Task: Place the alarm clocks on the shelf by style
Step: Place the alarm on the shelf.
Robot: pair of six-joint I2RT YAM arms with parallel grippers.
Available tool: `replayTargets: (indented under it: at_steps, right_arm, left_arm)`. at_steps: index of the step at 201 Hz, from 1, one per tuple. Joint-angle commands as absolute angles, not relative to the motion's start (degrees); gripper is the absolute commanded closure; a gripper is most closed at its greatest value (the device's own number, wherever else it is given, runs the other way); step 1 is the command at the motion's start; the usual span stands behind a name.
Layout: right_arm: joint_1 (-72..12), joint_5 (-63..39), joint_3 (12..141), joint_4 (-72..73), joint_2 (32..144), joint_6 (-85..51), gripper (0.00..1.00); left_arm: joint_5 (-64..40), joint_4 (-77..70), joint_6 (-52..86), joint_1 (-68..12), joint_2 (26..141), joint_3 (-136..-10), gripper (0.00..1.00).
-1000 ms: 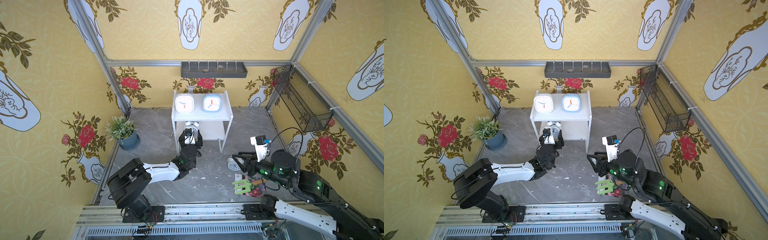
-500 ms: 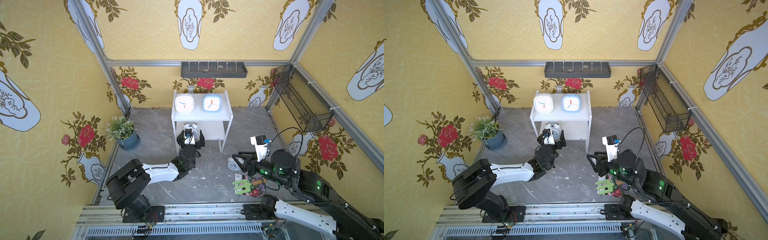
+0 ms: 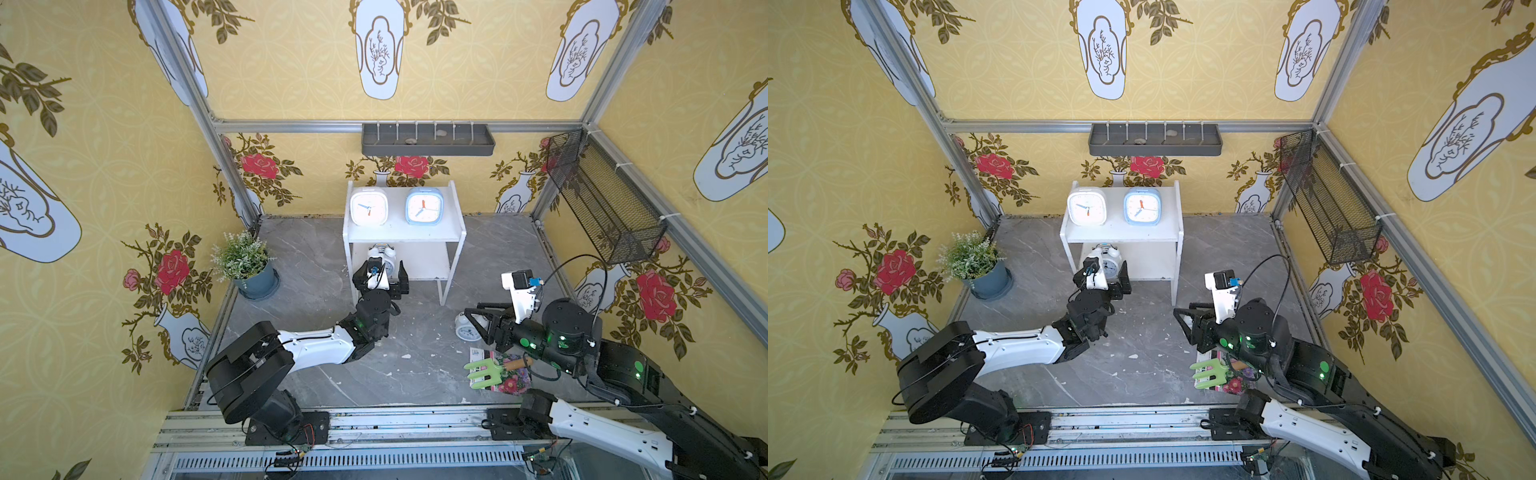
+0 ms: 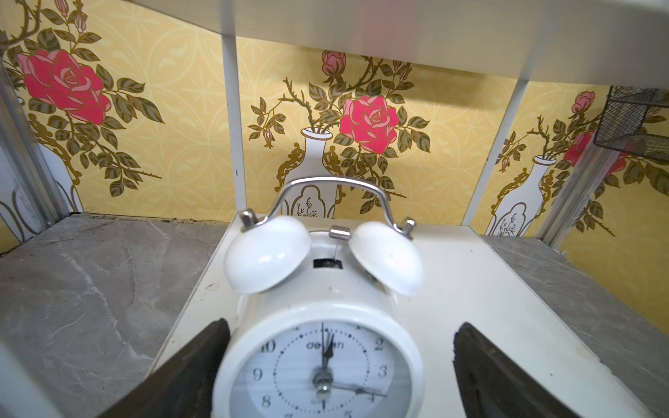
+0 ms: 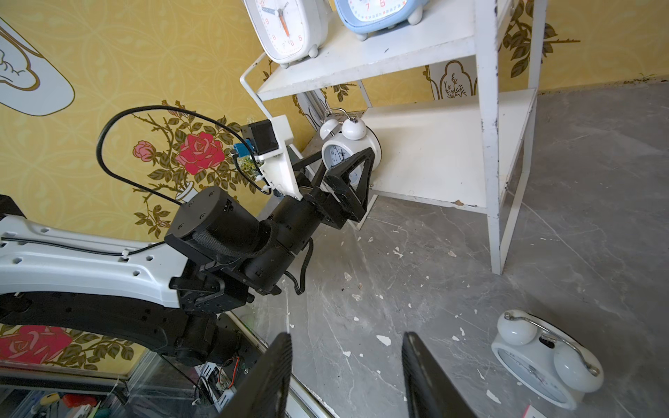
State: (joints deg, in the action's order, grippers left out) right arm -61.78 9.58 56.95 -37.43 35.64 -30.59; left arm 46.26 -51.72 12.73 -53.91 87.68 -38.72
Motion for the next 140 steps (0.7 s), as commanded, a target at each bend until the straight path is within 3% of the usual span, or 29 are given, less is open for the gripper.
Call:
replayTargets:
  at_steps: [1, 140]
  right_arm:
    - [-61.79, 10.12, 57.00, -35.27, 35.90, -30.74, 0.49]
    - [-61.79, 10.25, 56.56, -34.80, 34.94, -30.25, 0.32]
  left_arm:
    - [44.16, -48.50, 14.64, -53.96, 86.63, -38.77, 0.01]
    - [43.38, -39.44, 19.52, -53.96, 81.72, -35.68, 0.01]
